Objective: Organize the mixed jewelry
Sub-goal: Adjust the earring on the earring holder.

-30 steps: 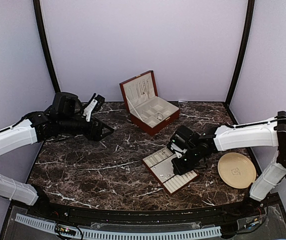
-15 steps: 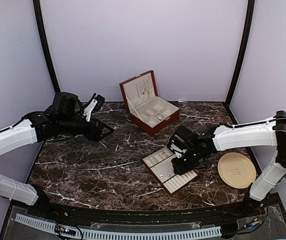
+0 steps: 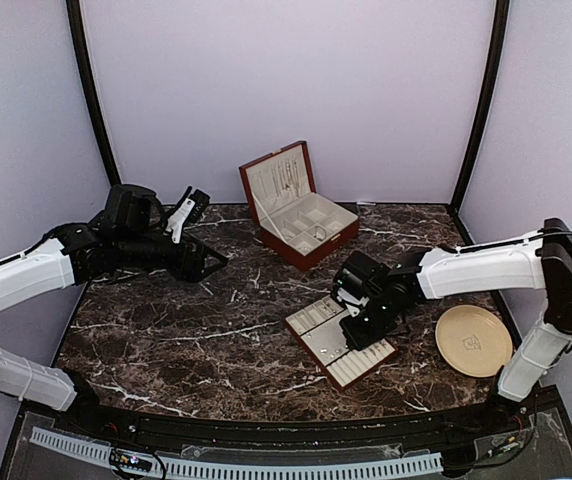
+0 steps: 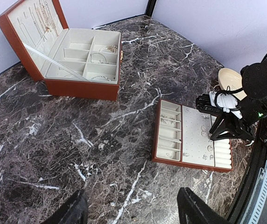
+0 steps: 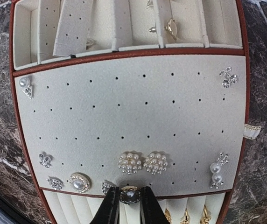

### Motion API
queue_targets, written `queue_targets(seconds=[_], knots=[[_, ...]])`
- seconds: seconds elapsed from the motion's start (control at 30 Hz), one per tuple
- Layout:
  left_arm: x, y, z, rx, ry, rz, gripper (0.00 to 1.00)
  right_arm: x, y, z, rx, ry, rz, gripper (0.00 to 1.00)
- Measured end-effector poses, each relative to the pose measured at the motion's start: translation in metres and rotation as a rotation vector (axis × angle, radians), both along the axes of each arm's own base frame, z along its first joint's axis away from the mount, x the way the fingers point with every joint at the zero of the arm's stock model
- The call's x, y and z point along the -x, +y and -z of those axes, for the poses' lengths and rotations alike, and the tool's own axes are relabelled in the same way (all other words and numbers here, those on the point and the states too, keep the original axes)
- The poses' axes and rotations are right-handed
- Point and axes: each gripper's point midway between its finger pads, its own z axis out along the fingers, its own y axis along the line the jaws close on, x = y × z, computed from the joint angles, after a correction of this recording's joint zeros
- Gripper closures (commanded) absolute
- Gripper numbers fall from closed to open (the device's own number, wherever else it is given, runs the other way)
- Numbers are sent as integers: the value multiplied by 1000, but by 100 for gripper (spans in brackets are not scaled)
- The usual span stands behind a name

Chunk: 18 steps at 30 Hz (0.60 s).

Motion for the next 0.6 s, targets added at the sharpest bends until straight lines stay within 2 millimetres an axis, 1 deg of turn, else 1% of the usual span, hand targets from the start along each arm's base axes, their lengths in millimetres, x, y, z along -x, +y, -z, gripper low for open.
queue_targets(seconds=[0.2, 0.43, 0.6], knots=[[0, 0, -1, 1, -2, 0, 32, -1, 1, 0, 29, 16, -11, 84], [1, 1, -3, 4, -6, 0, 32, -1, 0, 0, 43, 20, -16, 72], [1, 1, -3, 4, -6, 0, 33, -2, 0, -1, 42, 18, -4, 68]])
